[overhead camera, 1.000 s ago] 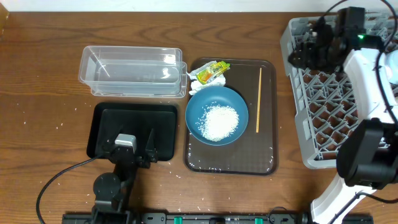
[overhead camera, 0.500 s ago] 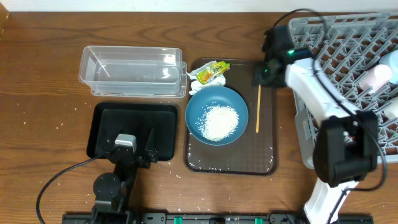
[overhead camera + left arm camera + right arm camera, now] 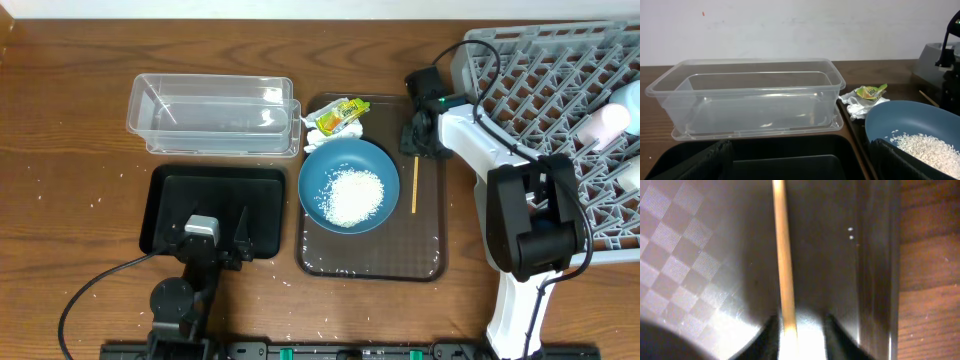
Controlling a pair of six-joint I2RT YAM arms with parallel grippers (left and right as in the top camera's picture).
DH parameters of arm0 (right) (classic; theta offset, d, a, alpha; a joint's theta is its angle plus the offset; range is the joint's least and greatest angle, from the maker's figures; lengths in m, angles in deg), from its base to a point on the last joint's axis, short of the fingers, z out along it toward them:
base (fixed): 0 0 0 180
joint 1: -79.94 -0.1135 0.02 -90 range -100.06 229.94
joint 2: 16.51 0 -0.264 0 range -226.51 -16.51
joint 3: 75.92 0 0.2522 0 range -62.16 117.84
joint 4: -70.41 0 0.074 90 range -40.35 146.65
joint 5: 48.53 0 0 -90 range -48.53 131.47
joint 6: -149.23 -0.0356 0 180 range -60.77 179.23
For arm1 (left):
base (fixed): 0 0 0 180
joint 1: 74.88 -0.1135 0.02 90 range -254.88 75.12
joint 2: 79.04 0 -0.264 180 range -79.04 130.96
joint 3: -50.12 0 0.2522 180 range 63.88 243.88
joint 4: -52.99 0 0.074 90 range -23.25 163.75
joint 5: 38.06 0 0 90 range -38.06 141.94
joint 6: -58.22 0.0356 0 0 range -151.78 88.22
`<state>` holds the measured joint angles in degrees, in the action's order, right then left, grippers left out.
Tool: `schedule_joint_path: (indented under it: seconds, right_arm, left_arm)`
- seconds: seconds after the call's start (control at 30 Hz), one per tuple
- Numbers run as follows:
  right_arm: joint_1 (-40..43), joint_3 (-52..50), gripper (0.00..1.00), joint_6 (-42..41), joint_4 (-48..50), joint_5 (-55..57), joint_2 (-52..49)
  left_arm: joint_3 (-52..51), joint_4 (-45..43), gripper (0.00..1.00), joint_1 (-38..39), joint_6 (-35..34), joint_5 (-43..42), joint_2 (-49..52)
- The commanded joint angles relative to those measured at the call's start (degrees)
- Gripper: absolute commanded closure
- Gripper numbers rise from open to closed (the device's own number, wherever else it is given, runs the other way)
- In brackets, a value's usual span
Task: Sort waste into correct bins and load items into the dishwasher rack
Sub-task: 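Reach the right gripper back to the tray and grasp the second chopstick, then insert the second chopstick into the rack and release it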
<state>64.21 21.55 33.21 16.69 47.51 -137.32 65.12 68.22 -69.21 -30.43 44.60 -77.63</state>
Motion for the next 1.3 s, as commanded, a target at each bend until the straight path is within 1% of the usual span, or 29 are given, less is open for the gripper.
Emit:
schedule_joint_path:
  seconds: [0.0, 0.03, 0.07, 0.17, 0.23, 0.3, 0.43, 0.6, 0.7, 0.83, 1.07, 1.13, 1.23, 1.27]
  right_arm:
    - [-0.52, -0.07, 0.89, -0.76, -0.17, -2.51, -2.45]
    - [-0.52, 0.17, 0.96, -0.76, -0.33, -3.17, -2.23]
    - [-0.37, 0.81, 0.99, -0.76, -0.90, -3.89, -1.77]
    - [0.74, 3.69, 0.99, -0.63, -3.41, -3.87, 0.26]
    - [2.25, 6.54, 0.99, 1.09, -5.29, -3.65, 2.38]
    - [4.42, 10.19, 0.99, 4.04, -7.02, -3.69, 4.83]
    - [10.05, 16.98, 0.99, 12.83, -8.44, -4.02, 9.70]
    - [16.92, 19.61, 0.99, 25.44, -6.36, -6.93, 13.40]
    - [20.04, 19.56, 0.99, 28.92, -5.99, -8.02, 13.09]
    - [22.86, 18.82, 0.99, 30.47, -5.75, -11.61, 11.21]
    - [23.39, 17.92, 0.99, 31.06, -4.55, -16.26, 6.27]
    - [23.12, 17.92, 0.92, 31.06, -4.35, -16.81, 5.29]
    - [22.86, 17.92, 0.75, 31.04, -4.37, -16.81, 4.63]
    - [22.77, 17.92, 0.73, 31.04, -4.39, -16.85, 4.59]
  left_arm:
    - [-1.01, 1.88, 0.10, -0.31, 0.13, -0.81, -0.04]
    - [-1.01, 1.88, 0.10, -0.31, 0.13, -0.81, -0.04]
    - [-1.01, 1.88, 0.10, -0.31, 0.13, -0.81, -0.04]
    - [-1.01, 1.88, 0.10, -0.31, 0.13, -0.81, -0.04]
    - [-1.01, 1.88, 0.10, -0.31, 0.13, -0.81, -0.04]
    - [-1.01, 1.88, 0.10, -0.31, 0.13, -0.83, -0.04]
    - [-1.01, 1.88, 0.10, -0.31, 0.15, -0.81, -0.04]
    - [-1.01, 1.88, 0.10, -0.31, 0.13, -0.81, -0.04]
    - [-1.01, 1.88, 0.10, -0.31, 0.15, -0.81, -0.04]
    - [-1.01, 1.88, 0.10, -0.31, 0.13, -0.81, -0.04]
    - [-1.01, 1.88, 0.10, -0.31, 0.13, -0.81, -0.04]
    - [-1.01, 1.88, 0.10, -0.31, 0.13, -0.81, -0.04]
    - [-1.01, 1.88, 0.10, -0.31, 0.13, -0.81, -0.04]
    - [-1.01, 1.88, 0.10, -0.31, 0.13, -0.81, -0.04]
